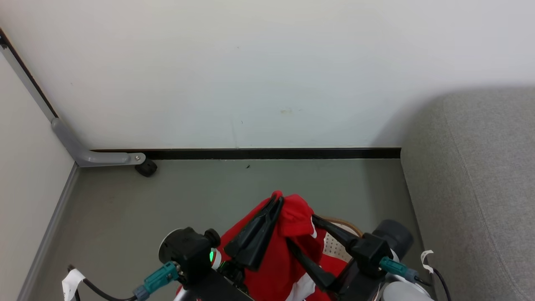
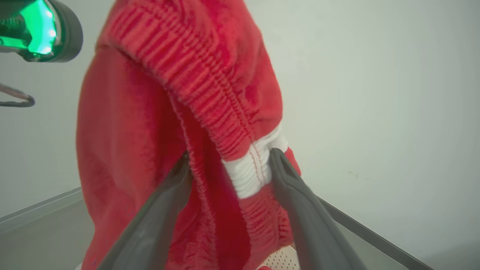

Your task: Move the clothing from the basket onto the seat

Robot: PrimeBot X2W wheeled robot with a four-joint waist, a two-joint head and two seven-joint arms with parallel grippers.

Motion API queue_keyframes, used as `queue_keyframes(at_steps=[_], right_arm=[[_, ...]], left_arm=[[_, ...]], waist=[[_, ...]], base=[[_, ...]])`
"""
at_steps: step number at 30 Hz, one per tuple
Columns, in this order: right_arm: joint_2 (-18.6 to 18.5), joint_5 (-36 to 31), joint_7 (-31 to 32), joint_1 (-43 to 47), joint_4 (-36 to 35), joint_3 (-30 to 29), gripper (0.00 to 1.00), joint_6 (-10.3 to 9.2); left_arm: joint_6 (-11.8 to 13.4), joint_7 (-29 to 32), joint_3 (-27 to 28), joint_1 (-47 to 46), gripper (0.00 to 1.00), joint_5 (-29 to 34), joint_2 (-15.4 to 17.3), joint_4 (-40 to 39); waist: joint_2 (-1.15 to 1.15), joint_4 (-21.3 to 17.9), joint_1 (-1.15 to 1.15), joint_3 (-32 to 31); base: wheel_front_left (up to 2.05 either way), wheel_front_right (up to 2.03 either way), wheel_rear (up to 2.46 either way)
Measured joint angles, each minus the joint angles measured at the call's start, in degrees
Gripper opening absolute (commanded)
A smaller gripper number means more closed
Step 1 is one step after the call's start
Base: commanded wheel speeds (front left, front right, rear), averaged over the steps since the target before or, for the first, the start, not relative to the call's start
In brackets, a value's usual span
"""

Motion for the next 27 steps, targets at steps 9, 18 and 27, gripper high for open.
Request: queue_keyframes(at_steps=[9,18,27], right_arm=[[-0.21,1.77,0.00,-0.90,0.76,1.25,1.00,0.00],[-0.23,3.98,0.00,-0.90,0.64,3.25,0.00,0.00],[-0.37,7.67,0.01,-0.97,-0.45,1.23,0.00,0.02]], left_arm=[[0.78,2.91,-0.21,0.04,0.00,-0.62,0.24,-3.52],[1.82,4.88,0.18,0.59,0.00,-1.65,0.21,-4.39],[4.25,5.27,2.91,2.03,1.00,-2.57,1.66,-3.88]], waist=[[0.00,0.22,0.00,0.29],[0.00,0.08,0.00,0.84],[0.00,-0.99,0.00,1.53]], base=[[0.00,0.00,0.00],[0.00,0.00,0.00],[0.00,0.00,0.00]])
